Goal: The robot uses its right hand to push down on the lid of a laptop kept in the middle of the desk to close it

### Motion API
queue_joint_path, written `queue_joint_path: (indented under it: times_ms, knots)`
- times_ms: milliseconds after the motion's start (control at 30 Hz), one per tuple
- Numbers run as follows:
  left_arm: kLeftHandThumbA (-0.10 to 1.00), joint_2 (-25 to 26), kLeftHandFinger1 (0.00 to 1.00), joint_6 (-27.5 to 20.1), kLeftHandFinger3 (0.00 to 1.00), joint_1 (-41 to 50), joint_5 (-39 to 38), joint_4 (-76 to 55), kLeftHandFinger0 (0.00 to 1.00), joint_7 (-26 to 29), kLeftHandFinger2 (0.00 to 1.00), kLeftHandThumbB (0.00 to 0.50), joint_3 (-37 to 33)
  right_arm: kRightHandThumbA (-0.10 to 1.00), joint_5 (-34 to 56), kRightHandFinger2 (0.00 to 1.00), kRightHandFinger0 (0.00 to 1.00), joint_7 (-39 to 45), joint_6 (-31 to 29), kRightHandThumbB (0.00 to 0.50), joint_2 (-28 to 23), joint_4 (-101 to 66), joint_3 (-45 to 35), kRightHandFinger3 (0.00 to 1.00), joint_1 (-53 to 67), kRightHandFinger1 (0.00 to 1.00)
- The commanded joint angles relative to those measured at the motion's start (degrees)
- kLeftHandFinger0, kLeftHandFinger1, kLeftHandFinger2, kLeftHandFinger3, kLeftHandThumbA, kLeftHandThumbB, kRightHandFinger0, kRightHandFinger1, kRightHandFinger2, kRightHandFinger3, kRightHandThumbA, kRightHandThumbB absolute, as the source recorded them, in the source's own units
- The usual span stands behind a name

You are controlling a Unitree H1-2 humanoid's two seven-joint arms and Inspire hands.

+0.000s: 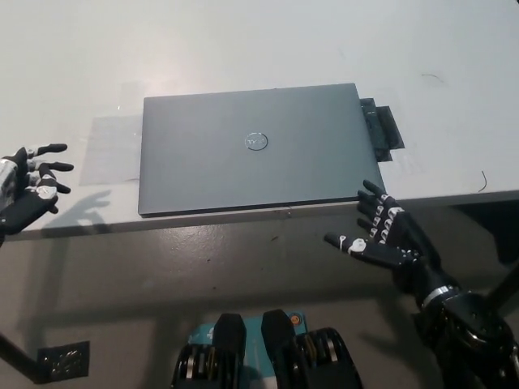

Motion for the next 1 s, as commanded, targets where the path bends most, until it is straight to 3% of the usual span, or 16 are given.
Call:
queue_joint_path:
  times_ms: [0, 167, 200, 433, 533, 667, 700, 767, 833, 967]
  knots:
    - [0.05, 1.88, 0.53, 1.10, 0.77, -0.26, 0.05, -1.74, 0.40, -0.70, 0.68, 0.000, 0.65, 1.00, 4.08, 1.00, 1.00, -1.72, 0.05, 0.236, -1.20, -3.32, 0.18, 1.00, -2.76, 1.00]
    - [0.07, 1.68, 0.53, 1.03, 0.76, 0.30, 0.02, -1.78, 0.39, -0.36, 0.67, 0.005, 1.02, 1.00, 5.34, 0.99, 1.00, -0.87, 0.05, 0.240, -3.27, -5.54, 0.17, 1.00, -3.57, 1.00]
    - [0.07, 1.51, 0.54, 1.10, 0.77, 0.34, -0.33, -1.63, 0.42, -0.33, 0.67, 0.004, 1.16, 1.00, 7.03, 0.97, 1.00, -1.85, 0.05, 0.294, -4.49, -8.29, -0.13, 1.00, -3.43, 1.00]
    - [0.10, 1.40, 0.48, 1.07, 0.72, 0.90, -0.03, -1.76, 0.32, 0.09, 0.62, 0.012, 1.35, 1.00, 15.21, 0.96, 1.00, -8.52, 0.05, 0.260, -13.64, -19.35, 0.49, 1.00, -1.92, 1.00]
    - [0.09, 1.16, 0.50, 0.95, 0.72, 1.01, -0.37, -1.70, 0.36, 0.02, 0.65, 0.001, 1.56, 1.00, 17.43, 0.97, 1.00, -11.02, 0.05, 0.267, -16.52, -23.57, -1.02, 1.00, 0.46, 1.00]
    - [0.07, 0.99, 0.49, -0.12, 0.71, 1.39, -0.13, -1.40, 0.38, 0.20, 0.64, 0.000, 1.58, 1.00, 19.71, 1.00, 1.00, -12.54, 0.05, 0.283, -16.97, -28.38, -6.86, 1.00, 5.58, 1.00]
    - [0.08, 0.89, 0.49, 0.24, 0.71, 1.47, -0.03, -1.52, 0.37, 0.32, 0.64, 0.005, 1.63, 1.00, 19.51, 1.00, 1.00, -13.09, 0.05, 0.307, -16.87, -28.88, -7.70, 1.00, 6.49, 1.00]
    - [0.09, 0.56, 0.47, -0.30, 0.68, 1.64, -0.20, -1.41, 0.35, 0.38, 0.61, 0.006, 1.83, 1.00, 19.68, 1.00, 1.00, -12.99, 0.05, 0.268, -15.82, -29.39, -11.53, 1.00, 9.18, 1.00]
    - [0.09, -0.07, 0.39, 0.26, 0.64, 1.73, -0.54, -1.77, 0.26, 0.72, 0.52, 0.028, 2.19, 1.00, 17.06, 1.00, 1.00, -12.45, 0.04, 0.245, -14.64, -28.59, -14.99, 1.00, 12.71, 1.00]
    - [0.09, -0.38, 0.45, 0.09, 0.69, 2.01, -0.50, -1.76, 0.31, 0.54, 0.59, 0.016, 2.44, 1.00, 13.25, 1.00, 1.00, -10.85, -1.92, 0.241, -13.17, -26.18, -16.69, 1.00, 15.62, 1.00]
